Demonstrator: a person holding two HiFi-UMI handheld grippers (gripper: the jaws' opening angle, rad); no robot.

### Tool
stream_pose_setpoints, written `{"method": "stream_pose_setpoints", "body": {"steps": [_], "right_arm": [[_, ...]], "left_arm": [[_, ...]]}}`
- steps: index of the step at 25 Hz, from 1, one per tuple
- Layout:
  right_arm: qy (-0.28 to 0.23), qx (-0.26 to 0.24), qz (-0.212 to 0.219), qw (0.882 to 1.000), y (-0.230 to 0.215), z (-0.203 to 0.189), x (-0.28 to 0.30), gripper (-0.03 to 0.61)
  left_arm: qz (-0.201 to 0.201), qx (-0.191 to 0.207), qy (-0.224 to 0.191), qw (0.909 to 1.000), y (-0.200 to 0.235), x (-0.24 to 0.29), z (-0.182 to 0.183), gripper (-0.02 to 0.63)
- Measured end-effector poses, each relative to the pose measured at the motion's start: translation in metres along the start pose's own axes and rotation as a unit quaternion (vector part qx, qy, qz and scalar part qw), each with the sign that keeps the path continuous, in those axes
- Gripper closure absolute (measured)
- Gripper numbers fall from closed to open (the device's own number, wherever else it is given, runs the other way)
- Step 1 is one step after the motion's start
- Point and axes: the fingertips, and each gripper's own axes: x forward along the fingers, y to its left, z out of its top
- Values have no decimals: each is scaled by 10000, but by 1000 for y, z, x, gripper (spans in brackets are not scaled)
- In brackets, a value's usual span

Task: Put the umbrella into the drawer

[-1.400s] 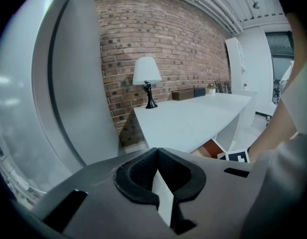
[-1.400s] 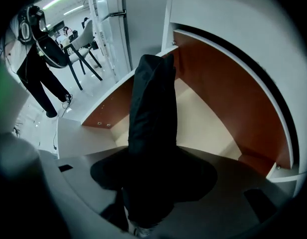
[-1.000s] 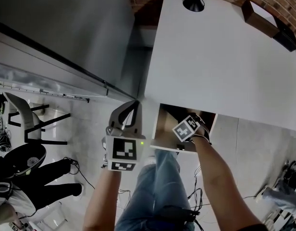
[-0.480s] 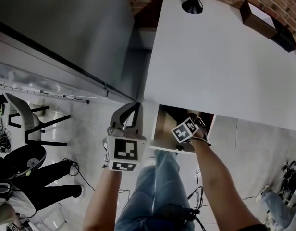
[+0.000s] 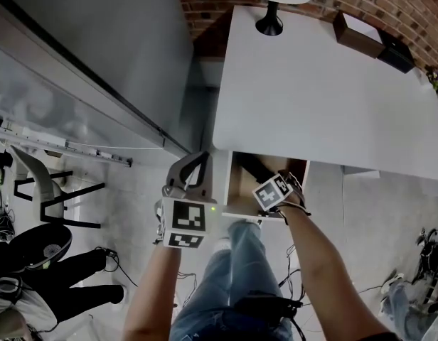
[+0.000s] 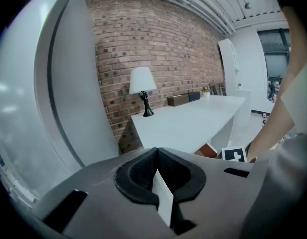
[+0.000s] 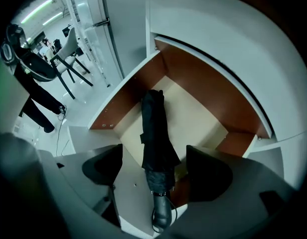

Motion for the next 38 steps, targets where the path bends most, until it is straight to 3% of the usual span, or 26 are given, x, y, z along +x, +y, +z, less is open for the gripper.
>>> {"method": "stream_pose_setpoints", "body": {"steps": [8,17,21,22,26,29,38], "right_arm": [[-268,-49,-48,9996,15,7,-57,196],[-339,408,44,9986,24,2,-112,226],[-771,864,866,9895,56,17,-140,244],[-884,893,890,9881,57,20,-147,246],[-1135,971,418,9879,44,11,-178,301],[-1319,924,-108,9869,27,8,-205,304],[-2042,1139,-151,9722,54,19,-282,304]], "left_arm": [[-62,82,-288,9995,0,-30,28,612],[-154,113,-599,9980,-2,-61,44,614],[-178,105,-757,9969,-1,-75,53,612],[-177,99,-792,9967,-2,-78,55,614],[-157,66,-913,9957,-2,-93,58,612],[-146,52,-1039,9945,-2,-103,65,614],[-194,67,-1362,9905,-5,-139,79,614]]}}
